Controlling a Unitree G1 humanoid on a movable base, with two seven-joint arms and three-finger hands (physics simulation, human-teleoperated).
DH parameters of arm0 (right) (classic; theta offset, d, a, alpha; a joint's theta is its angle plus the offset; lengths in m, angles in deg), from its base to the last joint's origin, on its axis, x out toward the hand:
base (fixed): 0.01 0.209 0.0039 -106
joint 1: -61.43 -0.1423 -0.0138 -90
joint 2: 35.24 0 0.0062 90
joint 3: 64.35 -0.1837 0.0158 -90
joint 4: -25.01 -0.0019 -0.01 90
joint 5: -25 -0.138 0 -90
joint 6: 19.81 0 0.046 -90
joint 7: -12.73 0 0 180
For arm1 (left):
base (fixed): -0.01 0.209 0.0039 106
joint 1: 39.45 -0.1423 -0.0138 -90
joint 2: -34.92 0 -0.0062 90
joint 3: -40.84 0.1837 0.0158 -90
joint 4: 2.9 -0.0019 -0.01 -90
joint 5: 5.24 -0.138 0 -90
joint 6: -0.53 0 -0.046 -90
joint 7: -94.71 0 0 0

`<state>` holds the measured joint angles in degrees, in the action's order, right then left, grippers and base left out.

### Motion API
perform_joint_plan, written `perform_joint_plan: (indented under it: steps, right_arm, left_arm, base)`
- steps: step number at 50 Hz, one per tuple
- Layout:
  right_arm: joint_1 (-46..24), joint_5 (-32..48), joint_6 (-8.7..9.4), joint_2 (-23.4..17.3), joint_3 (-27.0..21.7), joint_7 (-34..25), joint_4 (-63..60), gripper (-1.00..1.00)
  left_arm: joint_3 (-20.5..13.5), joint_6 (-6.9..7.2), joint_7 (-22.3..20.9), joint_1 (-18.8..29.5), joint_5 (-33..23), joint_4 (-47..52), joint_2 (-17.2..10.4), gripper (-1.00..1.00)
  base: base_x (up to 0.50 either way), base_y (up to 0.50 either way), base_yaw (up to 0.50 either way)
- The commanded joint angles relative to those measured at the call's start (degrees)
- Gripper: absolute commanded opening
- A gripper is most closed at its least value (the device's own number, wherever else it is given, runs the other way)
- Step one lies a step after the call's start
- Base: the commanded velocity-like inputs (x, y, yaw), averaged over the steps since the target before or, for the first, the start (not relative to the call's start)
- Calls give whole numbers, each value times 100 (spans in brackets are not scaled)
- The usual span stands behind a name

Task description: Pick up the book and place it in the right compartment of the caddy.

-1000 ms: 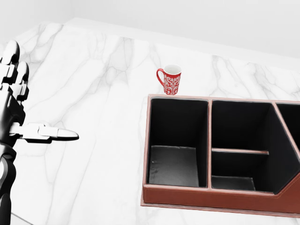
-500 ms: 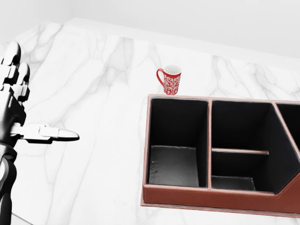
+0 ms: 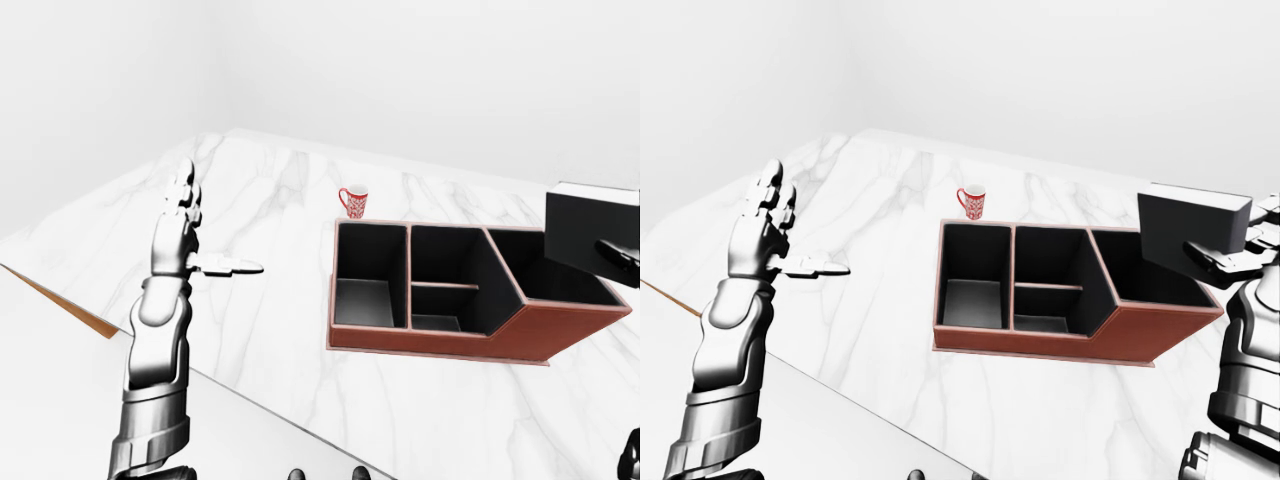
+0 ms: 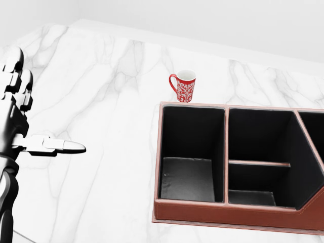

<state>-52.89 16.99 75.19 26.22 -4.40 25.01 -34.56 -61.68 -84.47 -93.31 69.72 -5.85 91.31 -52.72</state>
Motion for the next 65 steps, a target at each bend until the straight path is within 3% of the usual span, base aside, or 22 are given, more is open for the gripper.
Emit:
perform_joint_plan:
  steps: [1,65]
  right_arm:
    - [-21,169,0,-19,-33,115,-98,-100]
    - [-486,412,0,82,345,311,386,-100]
  left_arm:
    - [3,0,-3,-14,-12,10,5,100]
    - [10,0,-22,-37,-30,-35,16,100]
  base:
    - [0,0,0]
    - [0,0,0]
